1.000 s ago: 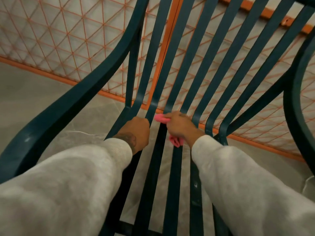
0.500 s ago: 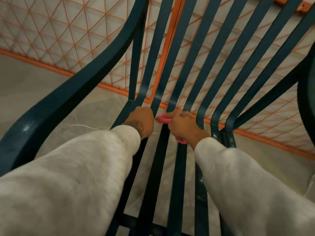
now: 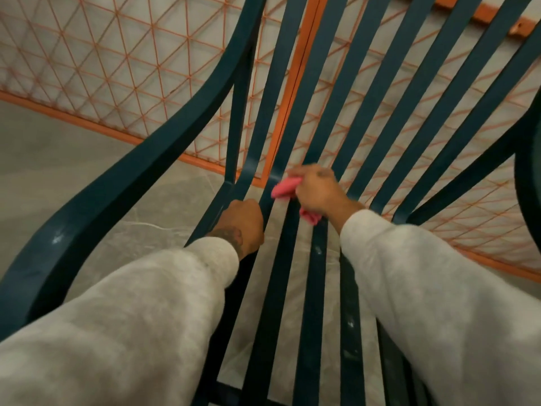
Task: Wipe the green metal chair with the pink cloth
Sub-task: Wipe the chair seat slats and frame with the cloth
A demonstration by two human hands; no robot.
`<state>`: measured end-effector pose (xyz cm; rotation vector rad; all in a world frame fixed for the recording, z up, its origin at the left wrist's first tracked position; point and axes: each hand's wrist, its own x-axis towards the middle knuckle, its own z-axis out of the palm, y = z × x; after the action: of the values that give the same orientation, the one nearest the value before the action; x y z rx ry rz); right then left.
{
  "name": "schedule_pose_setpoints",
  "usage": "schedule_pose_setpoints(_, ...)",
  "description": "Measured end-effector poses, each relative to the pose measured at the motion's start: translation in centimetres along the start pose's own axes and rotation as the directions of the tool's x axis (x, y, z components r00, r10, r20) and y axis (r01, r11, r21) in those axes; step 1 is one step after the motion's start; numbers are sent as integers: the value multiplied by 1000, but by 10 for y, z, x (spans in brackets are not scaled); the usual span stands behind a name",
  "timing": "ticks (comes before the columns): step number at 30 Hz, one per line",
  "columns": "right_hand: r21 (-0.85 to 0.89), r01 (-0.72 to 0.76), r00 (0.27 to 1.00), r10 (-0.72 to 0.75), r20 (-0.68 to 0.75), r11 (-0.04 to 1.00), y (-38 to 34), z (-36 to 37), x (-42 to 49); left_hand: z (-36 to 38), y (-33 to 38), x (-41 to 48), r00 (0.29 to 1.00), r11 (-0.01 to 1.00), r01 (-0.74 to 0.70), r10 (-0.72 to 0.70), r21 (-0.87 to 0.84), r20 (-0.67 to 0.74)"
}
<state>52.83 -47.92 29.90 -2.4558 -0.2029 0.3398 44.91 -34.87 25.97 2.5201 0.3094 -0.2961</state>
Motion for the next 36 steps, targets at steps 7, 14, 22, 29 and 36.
schedule_pose_setpoints(7, -565, 163, 987, -129, 100, 809, 11, 37, 42, -6, 2, 5, 995, 994, -92, 90, 56, 30)
schedule_pose_setpoints(14, -204, 72, 979, -31, 200, 976, 3, 22, 1, -9, 8, 1, 997, 996, -79, 79, 31, 23)
schedule_pose_setpoints(22, -176, -35, 992, 12, -129, 984, 31, -24, 22, -7, 10, -2, 999, 998, -38, 36, 57, 27)
schedule_pose_setpoints(29, -432, -75, 995, 96, 27, 899, 46, 18, -7, -3, 8, 3, 999, 996, -44, 42, 77, 27)
schedule_pose_setpoints(36, -244, -3, 944, 83, 319, 970, 21, -8, -90, -2, 15, -17, 999, 986, -40, 43, 165, -16)
